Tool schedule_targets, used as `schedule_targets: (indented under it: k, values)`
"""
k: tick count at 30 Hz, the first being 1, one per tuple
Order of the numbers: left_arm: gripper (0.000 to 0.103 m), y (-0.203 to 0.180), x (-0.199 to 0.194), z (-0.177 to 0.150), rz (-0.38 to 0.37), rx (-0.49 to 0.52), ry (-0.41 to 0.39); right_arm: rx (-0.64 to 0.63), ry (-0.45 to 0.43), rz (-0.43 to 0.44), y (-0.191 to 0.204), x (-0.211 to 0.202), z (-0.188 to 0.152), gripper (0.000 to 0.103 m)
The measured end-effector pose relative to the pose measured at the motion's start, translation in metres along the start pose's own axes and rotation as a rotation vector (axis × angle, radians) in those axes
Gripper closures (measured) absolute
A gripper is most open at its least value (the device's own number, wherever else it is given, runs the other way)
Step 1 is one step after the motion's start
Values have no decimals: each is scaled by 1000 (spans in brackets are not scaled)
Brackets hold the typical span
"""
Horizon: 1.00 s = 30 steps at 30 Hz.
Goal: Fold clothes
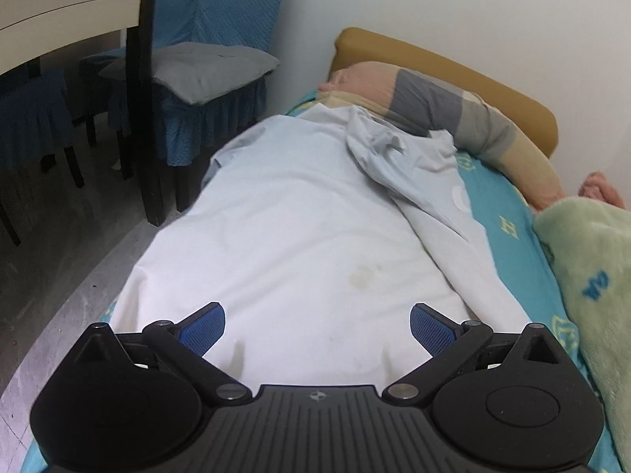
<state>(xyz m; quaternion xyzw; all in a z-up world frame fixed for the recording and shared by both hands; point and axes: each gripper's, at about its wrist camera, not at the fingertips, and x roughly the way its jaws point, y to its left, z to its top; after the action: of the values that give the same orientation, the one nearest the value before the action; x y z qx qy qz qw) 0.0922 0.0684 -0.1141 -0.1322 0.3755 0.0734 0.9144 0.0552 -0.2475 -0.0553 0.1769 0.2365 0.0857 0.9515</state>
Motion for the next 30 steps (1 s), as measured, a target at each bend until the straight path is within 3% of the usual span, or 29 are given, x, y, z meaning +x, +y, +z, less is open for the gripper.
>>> schedule_targets:
  k: [3,7,16,19,22,25,30]
  values:
    - [2,-13,-10,-8,-24,45,16,66,-35,-21,-30,-26,6,10]
    - [4,-43,-14,-24,-9,187,28,105,-120,-119,-68,-54,13,10]
    - [10,-134,-15,-63,-74,390,78,323,-212,-232,-142,-68,14,10]
    - [13,-172,-22,-80,-142,440,88,369,-245,-267,-156,-72,12,10]
    - [22,-209,-23,-98,-260,469,99,394,-270,-270,-167,-77,10,10]
    - [24,-240,-15,-118,-379,501,120,424,-286,-248,-174,-81,9,10]
    - [33,-266,13,-146,-440,536,196,445,-300,-242,-185,-80,11,10]
